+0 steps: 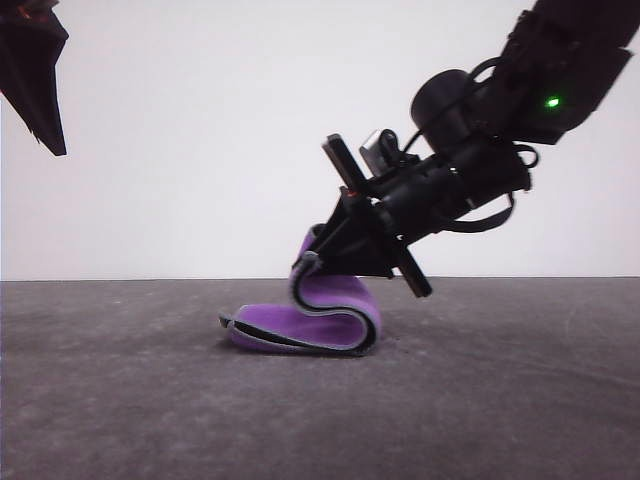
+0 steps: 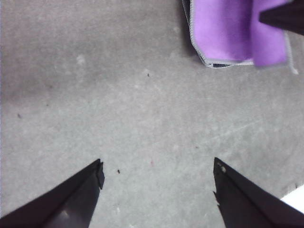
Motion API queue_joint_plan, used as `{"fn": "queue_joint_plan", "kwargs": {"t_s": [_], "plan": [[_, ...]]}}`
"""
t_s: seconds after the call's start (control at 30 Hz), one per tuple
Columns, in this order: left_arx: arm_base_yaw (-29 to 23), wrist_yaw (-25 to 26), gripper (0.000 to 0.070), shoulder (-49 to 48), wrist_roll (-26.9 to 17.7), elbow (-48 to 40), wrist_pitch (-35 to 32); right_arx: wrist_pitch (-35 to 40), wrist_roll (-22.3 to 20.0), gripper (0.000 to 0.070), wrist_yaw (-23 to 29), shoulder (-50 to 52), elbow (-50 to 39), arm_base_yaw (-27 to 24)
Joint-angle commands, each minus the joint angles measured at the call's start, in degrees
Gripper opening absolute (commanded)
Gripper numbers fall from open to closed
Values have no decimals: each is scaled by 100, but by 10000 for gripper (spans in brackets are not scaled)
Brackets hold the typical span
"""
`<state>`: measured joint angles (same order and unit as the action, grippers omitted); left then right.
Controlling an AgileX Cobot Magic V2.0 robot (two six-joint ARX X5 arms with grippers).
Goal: Fold clothes
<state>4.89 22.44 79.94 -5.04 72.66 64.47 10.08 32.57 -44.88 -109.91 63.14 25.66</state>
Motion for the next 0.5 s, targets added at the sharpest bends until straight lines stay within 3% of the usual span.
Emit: {"fn": "queue_joint_plan", "kwargs": {"t_s": [0.0, 0.47], "plan": [[0, 15, 445, 55, 17, 35, -26, 42, 125, 2, -8, -201, 206, 104], [0, 15, 445, 55, 16, 35, -25, 56, 152, 3, 50, -485, 524, 335]]}}
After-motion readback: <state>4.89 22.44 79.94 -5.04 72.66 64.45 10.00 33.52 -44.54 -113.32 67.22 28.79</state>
